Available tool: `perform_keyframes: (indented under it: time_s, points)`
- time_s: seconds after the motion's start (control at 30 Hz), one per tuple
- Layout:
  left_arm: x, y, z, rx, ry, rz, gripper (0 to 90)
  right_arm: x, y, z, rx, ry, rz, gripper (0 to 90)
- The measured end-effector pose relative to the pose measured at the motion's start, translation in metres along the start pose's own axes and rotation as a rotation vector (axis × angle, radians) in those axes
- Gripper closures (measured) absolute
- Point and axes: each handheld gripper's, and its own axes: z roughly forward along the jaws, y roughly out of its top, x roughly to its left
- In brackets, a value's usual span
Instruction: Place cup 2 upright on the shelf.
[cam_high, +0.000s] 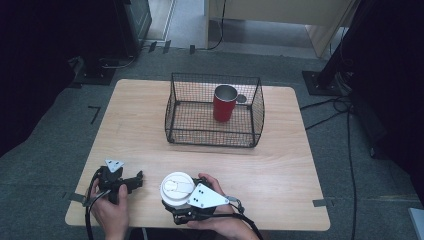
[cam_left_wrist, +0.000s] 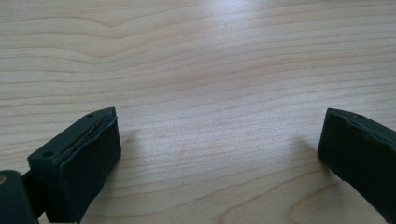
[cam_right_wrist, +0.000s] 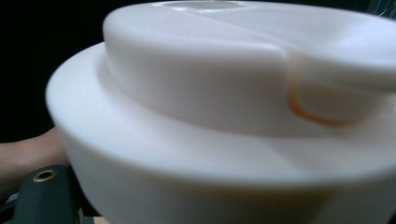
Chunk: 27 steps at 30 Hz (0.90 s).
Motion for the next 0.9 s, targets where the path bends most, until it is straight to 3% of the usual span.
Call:
perform_keyframes:
  time_s: [0.33,0.9]
  points:
    - [0.000,0.000,0.000,0.000,0.000,0.000,0.0,-0.004,0.004,-0.003,-0.029,-0.041,0.022,16.0]
    - [0.000,0.000,0.000,0.000,0.000,0.000,0.0,-0.016,0.025,-0.012,-0.083,-0.108,0.018,16.0]
